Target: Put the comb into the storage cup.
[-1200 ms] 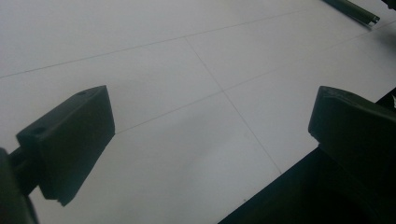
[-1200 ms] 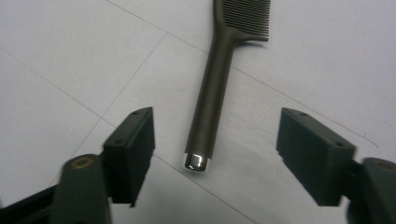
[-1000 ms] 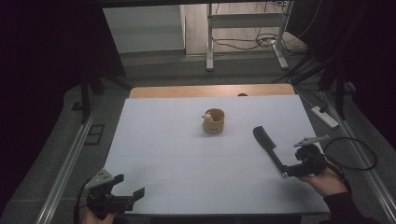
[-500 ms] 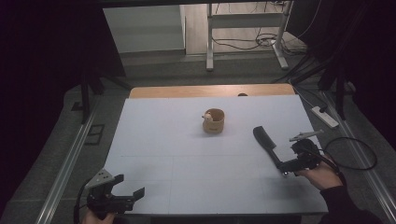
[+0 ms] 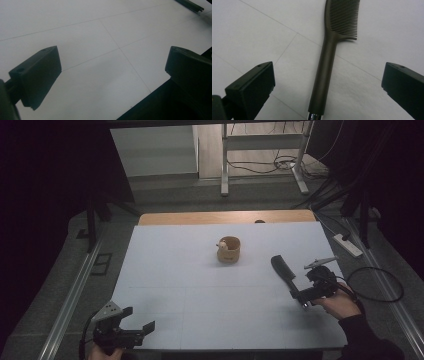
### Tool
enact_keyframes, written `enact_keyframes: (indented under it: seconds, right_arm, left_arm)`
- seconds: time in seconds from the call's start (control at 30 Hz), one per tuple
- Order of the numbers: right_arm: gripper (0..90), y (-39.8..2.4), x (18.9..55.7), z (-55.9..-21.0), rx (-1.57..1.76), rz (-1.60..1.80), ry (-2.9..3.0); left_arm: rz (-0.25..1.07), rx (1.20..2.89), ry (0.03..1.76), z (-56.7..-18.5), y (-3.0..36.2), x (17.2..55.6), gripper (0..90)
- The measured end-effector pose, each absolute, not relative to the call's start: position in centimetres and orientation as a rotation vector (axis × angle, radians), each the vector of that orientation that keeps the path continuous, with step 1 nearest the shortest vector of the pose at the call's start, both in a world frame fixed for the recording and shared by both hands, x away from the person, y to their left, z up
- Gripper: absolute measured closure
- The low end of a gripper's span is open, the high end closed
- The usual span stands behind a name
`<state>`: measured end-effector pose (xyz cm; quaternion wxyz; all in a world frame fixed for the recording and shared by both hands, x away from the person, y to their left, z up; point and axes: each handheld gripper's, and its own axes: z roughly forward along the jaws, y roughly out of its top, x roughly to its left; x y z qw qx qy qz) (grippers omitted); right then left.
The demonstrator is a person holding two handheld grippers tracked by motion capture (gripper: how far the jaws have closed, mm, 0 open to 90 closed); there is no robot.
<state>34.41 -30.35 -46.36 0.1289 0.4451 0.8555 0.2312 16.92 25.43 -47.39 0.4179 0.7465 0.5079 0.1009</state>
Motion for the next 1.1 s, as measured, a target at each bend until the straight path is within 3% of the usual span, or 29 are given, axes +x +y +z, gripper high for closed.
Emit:
enact_keyframes:
  seconds: [1.1]
  right_arm:
    - [0.0, -29.5, 36.6, -49.2, 1.352, 0.53, 2.513]
  left_arm:
    - [0.248, 1.875, 1.274, -47.4, 25.5, 17.0, 0.9]
